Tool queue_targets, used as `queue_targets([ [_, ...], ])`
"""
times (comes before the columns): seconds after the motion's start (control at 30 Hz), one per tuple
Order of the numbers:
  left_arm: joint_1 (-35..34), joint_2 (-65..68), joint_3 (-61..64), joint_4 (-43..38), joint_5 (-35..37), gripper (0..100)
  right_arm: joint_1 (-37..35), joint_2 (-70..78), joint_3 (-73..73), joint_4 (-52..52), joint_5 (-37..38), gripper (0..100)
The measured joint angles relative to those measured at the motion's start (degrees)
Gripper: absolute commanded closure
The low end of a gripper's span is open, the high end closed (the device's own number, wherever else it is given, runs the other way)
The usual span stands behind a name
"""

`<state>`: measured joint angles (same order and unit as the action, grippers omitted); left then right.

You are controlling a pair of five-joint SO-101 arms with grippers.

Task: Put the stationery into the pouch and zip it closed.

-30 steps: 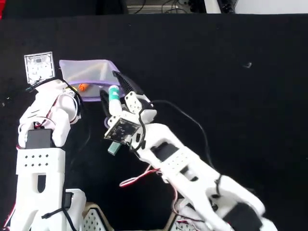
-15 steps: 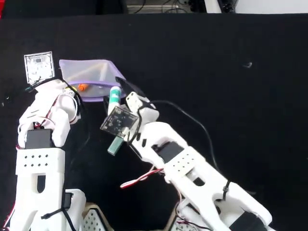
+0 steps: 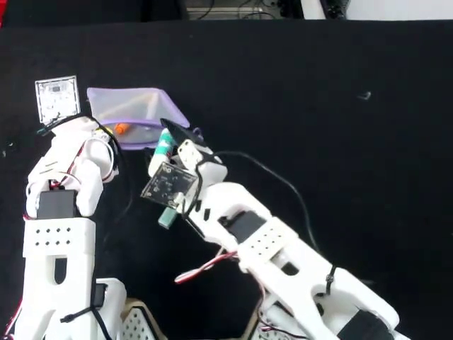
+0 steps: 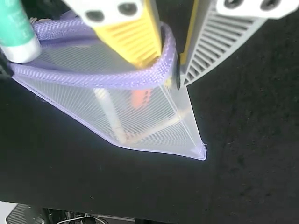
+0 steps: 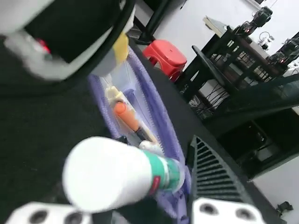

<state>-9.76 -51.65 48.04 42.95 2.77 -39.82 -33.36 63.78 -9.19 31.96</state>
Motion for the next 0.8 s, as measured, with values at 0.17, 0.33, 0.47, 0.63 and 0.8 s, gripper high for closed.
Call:
queue_targets([
  [0.17, 0.0, 0.0, 0.0, 0.0, 0.0, 97, 4.9, 11.6, -11.3, 0.0, -0.3, 80.5],
  [0.33, -0.2, 0.0, 0.0, 0.0, 0.2, 97, 5.1, 24.6, -24.5, 1.6, -0.2, 80.6],
  [0.47, -0.3, 0.0, 0.0, -0.1, 0.2, 97, 3.5, 26.9, -30.1, 7.8, -0.2, 80.5],
  [0.63, -0.4, 0.0, 0.0, -0.1, 0.2, 97, 3.5, 23.1, -30.9, 14.9, -1.8, 80.4],
  [0.8, 0.0, -0.1, -0.1, -0.1, 0.3, 97, 3.2, 12.7, -30.9, 23.6, -10.7, 80.4],
])
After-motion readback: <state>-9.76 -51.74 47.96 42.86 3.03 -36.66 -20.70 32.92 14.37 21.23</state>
